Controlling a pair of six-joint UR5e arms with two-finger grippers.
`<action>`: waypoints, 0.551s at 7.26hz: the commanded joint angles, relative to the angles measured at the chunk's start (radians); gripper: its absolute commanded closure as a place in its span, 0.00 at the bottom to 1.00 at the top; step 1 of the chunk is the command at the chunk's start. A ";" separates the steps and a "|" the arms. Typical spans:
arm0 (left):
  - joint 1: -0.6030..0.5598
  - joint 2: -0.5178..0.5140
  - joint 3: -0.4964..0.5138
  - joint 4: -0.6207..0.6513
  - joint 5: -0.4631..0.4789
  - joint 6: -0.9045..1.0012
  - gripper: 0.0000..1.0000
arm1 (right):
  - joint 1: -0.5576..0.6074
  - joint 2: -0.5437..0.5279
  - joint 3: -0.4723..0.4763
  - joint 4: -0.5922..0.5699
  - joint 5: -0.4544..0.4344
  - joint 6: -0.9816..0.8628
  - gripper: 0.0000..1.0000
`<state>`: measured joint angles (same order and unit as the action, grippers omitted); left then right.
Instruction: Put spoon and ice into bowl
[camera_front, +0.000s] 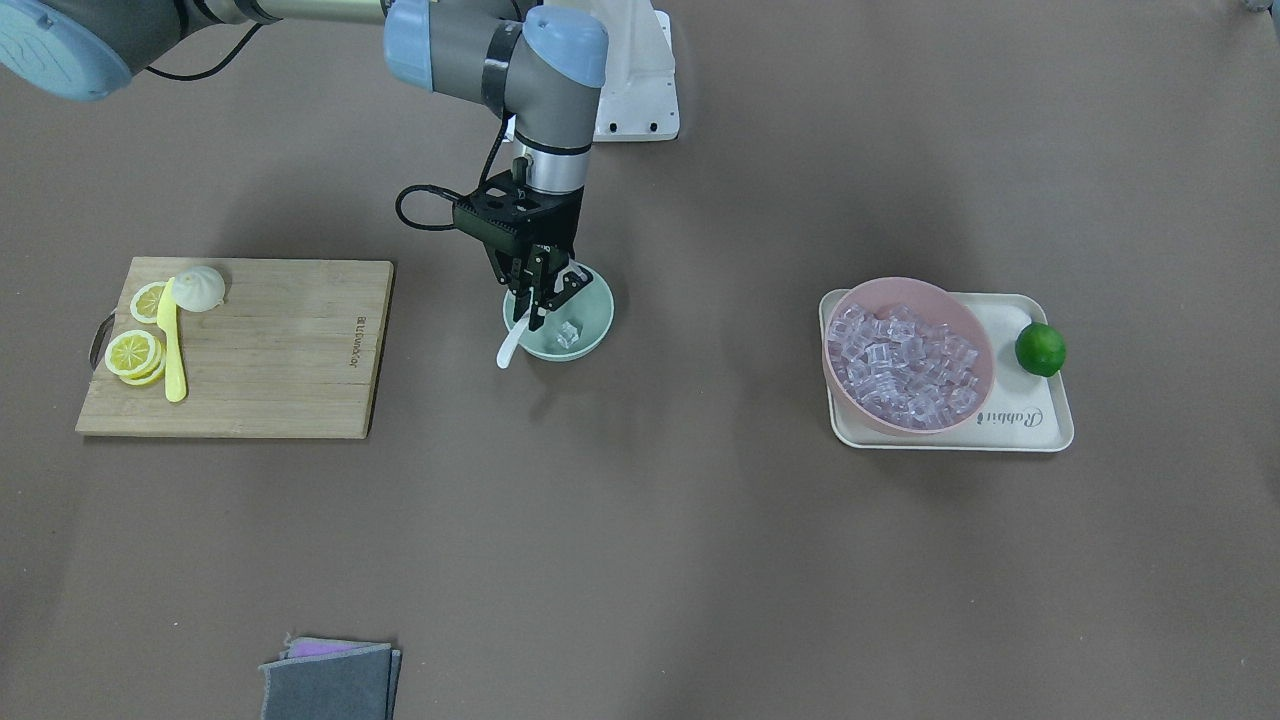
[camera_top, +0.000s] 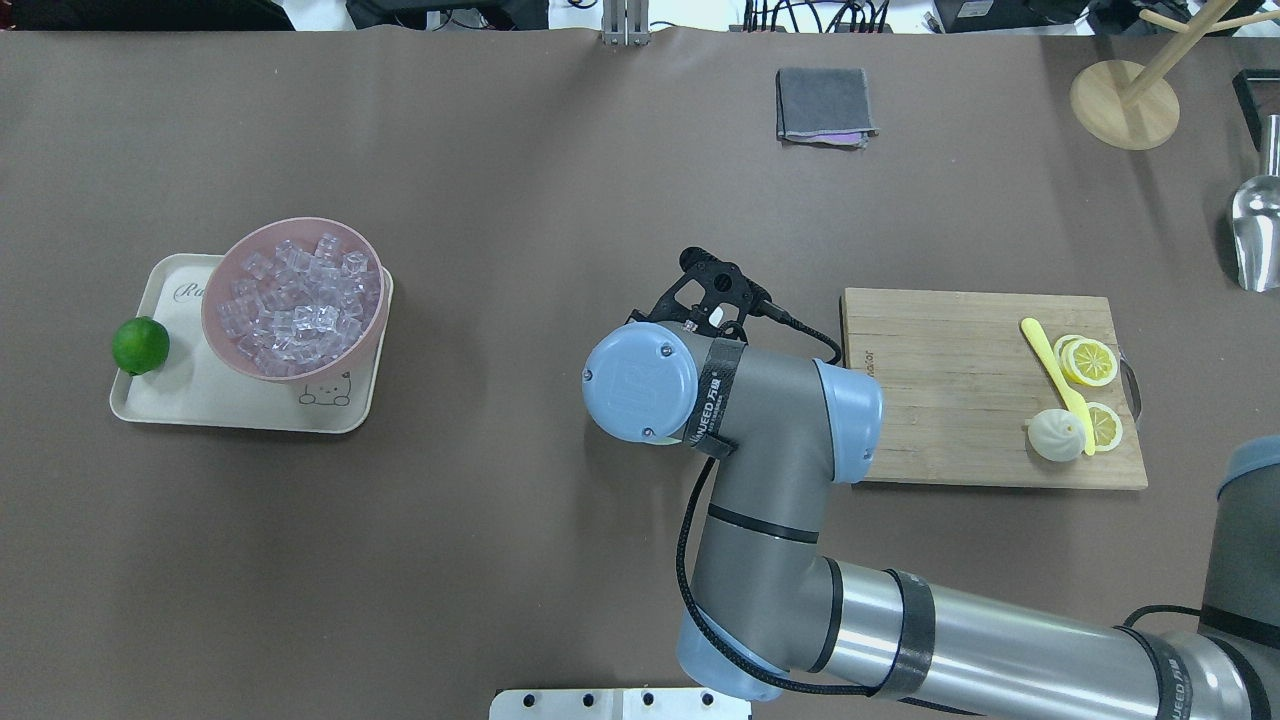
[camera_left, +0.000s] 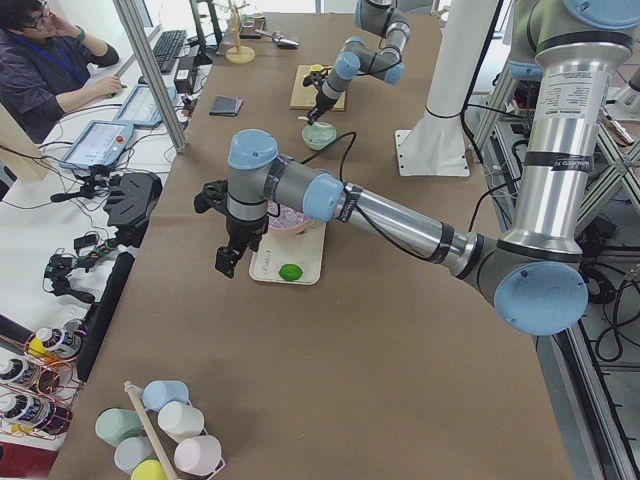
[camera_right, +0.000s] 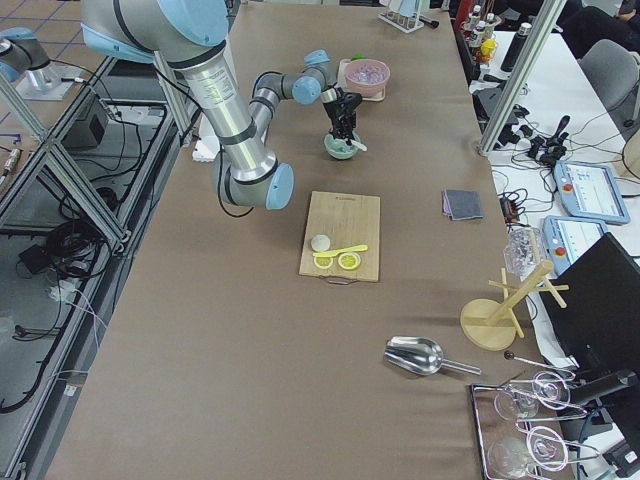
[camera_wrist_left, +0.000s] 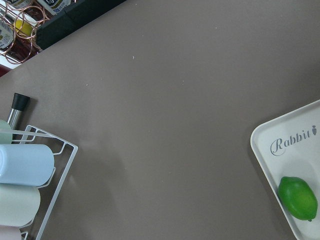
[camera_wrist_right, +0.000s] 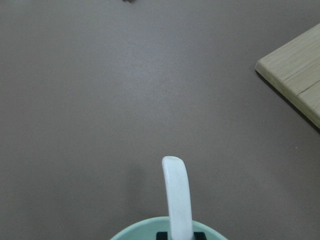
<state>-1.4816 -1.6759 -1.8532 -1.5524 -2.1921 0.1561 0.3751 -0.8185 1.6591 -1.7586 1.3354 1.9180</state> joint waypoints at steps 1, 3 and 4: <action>0.001 0.001 0.005 0.000 0.000 -0.004 0.02 | -0.010 -0.002 -0.002 -0.001 -0.047 -0.014 0.00; 0.000 0.002 0.008 0.002 0.000 -0.036 0.02 | 0.019 -0.004 0.039 -0.002 -0.038 -0.118 0.00; 0.000 0.019 0.005 0.002 0.005 -0.029 0.02 | 0.062 -0.031 0.095 -0.002 0.006 -0.211 0.00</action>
<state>-1.4812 -1.6699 -1.8470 -1.5510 -2.1910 0.1275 0.3961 -0.8277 1.7013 -1.7605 1.3061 1.8030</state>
